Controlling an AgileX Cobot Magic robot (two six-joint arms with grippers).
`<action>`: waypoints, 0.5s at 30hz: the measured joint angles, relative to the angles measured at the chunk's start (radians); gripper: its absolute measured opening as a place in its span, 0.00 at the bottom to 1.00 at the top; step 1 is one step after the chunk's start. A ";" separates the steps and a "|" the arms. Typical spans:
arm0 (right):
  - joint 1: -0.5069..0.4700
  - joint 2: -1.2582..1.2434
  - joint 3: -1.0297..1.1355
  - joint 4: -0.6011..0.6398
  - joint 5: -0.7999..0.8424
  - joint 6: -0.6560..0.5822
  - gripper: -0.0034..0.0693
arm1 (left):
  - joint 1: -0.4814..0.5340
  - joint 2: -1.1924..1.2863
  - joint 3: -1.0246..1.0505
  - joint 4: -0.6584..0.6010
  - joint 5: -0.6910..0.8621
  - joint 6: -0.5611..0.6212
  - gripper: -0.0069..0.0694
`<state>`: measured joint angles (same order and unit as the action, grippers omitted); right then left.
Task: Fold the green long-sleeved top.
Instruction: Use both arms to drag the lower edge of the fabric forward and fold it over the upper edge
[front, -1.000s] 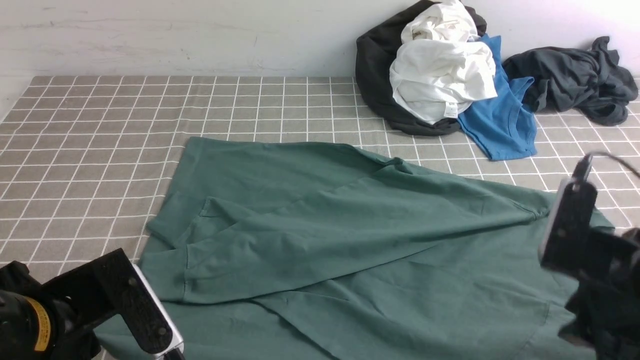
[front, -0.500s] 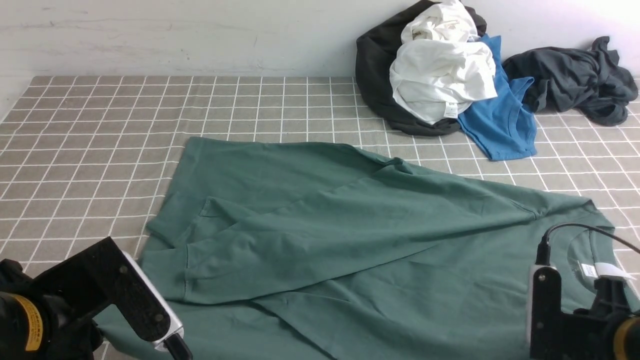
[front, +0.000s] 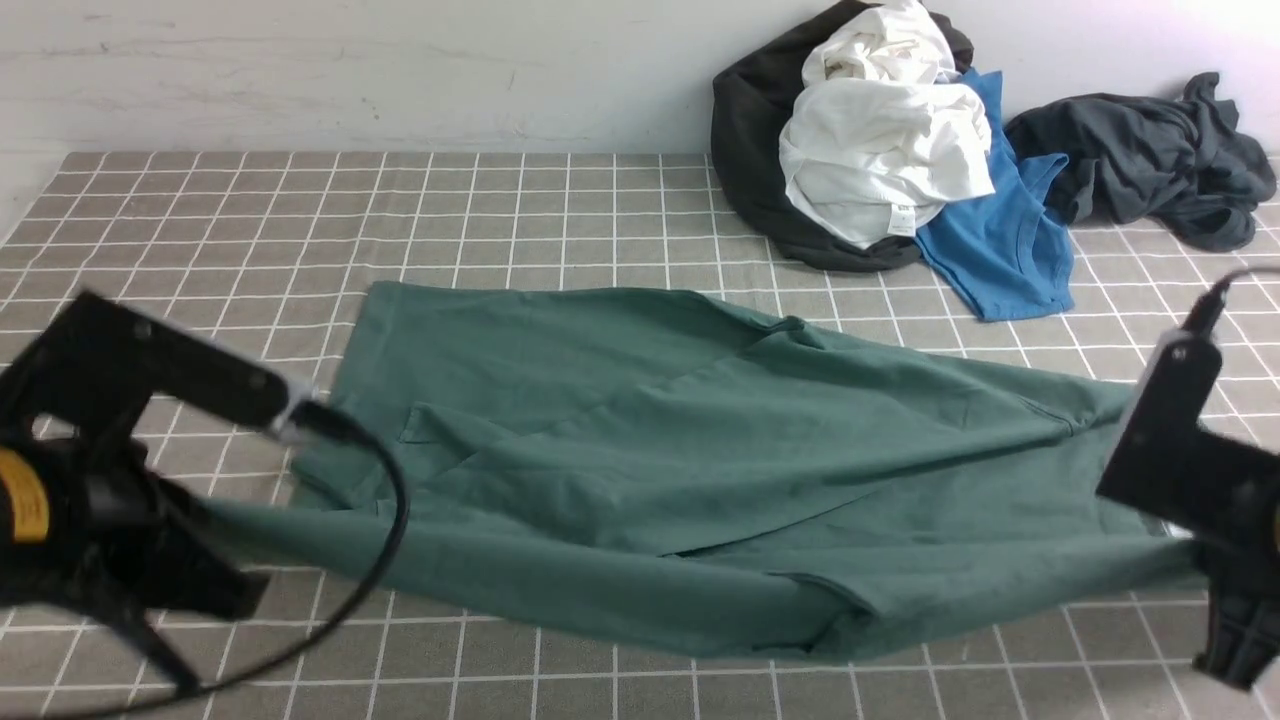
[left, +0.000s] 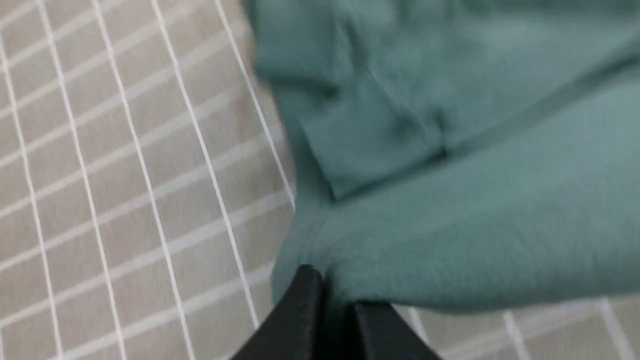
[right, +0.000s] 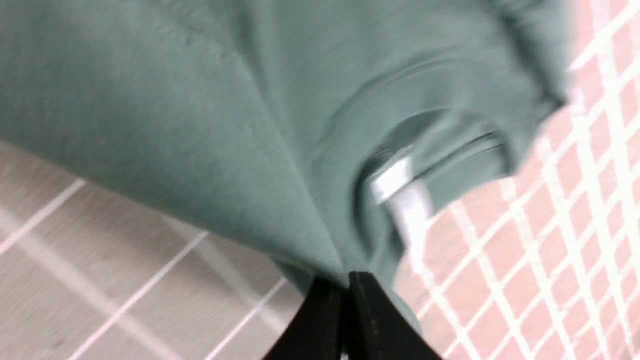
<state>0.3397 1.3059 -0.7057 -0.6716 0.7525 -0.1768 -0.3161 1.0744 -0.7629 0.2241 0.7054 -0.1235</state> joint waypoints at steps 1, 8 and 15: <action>-0.011 0.020 -0.046 0.008 -0.002 0.005 0.04 | 0.022 0.046 -0.041 -0.014 -0.020 0.000 0.12; -0.090 0.216 -0.280 0.079 -0.039 0.013 0.04 | 0.118 0.387 -0.329 -0.035 -0.060 0.028 0.12; -0.131 0.491 -0.557 0.097 -0.059 0.054 0.04 | 0.173 0.773 -0.675 -0.035 -0.042 0.035 0.12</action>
<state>0.2086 1.7964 -1.2626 -0.5743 0.6934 -0.1224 -0.1430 1.8475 -1.4381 0.1894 0.6639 -0.0888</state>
